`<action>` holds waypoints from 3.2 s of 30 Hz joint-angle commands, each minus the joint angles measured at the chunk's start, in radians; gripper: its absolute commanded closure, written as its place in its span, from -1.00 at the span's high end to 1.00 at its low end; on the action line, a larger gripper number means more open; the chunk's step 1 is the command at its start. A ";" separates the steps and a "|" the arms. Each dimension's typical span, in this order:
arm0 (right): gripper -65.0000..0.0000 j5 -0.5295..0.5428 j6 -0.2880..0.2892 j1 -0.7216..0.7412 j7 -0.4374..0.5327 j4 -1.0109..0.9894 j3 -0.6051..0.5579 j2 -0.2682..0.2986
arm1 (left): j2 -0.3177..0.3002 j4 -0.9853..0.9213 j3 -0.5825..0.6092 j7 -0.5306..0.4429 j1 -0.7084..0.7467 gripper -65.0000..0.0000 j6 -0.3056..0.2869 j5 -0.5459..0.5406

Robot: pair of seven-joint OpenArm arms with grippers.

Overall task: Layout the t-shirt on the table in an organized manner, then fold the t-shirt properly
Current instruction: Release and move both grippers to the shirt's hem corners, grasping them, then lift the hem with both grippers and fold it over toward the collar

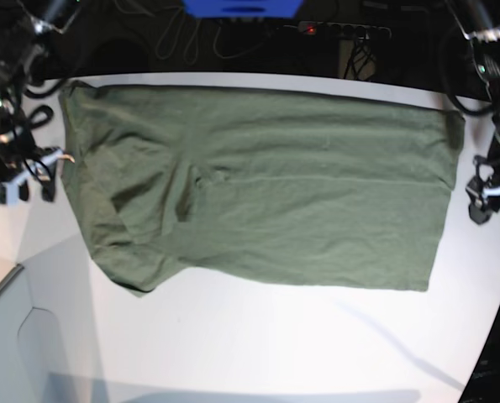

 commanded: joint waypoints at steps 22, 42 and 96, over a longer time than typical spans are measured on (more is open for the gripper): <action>0.07 0.011 -0.203 0.515 0.246 -0.904 -0.272 0.219 | -0.017 -0.879 0.259 -0.391 -0.629 0.35 -0.002 0.568; -0.34 0.013 -0.205 0.521 0.263 -1.030 -0.428 0.190 | -0.017 -1.021 0.308 -0.450 -0.623 0.34 -0.002 0.571; -1.00 0.014 -0.205 -0.189 0.596 -0.148 -0.272 0.013 | -0.006 -0.204 0.355 -0.454 0.052 -0.99 -0.001 0.169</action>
